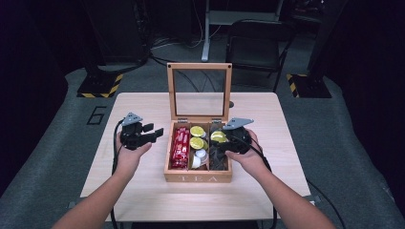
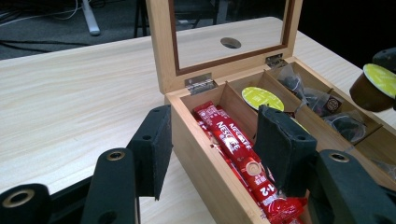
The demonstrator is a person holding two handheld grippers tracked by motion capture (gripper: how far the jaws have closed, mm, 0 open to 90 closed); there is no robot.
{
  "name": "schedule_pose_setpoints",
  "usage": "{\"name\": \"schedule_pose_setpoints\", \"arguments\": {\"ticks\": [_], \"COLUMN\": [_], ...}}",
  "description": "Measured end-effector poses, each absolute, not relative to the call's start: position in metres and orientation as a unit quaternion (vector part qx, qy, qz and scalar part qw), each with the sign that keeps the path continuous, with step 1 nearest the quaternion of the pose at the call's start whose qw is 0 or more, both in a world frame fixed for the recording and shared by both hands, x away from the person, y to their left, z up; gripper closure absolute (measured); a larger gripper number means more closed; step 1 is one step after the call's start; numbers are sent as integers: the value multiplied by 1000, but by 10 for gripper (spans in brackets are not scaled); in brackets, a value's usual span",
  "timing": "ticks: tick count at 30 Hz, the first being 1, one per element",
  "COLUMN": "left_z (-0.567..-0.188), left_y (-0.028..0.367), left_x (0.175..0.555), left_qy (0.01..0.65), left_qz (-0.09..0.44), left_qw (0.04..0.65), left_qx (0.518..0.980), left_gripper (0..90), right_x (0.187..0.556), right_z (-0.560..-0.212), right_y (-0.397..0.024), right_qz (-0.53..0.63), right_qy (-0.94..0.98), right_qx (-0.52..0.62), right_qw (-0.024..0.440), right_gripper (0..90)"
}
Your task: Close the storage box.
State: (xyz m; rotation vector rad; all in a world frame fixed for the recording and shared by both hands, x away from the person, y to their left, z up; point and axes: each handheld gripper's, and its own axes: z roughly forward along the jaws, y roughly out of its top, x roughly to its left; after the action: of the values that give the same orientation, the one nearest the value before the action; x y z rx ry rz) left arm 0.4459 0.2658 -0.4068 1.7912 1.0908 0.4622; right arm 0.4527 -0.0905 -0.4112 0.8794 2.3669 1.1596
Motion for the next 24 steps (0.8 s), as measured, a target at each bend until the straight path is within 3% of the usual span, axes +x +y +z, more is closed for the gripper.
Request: {"name": "schedule_pose_setpoints", "arguments": {"ticks": [24], "left_z": [-404], "left_y": [259], "left_x": [447], "left_qy": [443], "left_qz": [186], "left_qw": [475], "left_qx": [737], "left_gripper": [465], "right_x": [475], "right_z": [-416], "right_y": [-154], "right_qz": [385], "right_qy": [804], "right_qx": [390], "right_qw": [230], "right_gripper": [370]}}
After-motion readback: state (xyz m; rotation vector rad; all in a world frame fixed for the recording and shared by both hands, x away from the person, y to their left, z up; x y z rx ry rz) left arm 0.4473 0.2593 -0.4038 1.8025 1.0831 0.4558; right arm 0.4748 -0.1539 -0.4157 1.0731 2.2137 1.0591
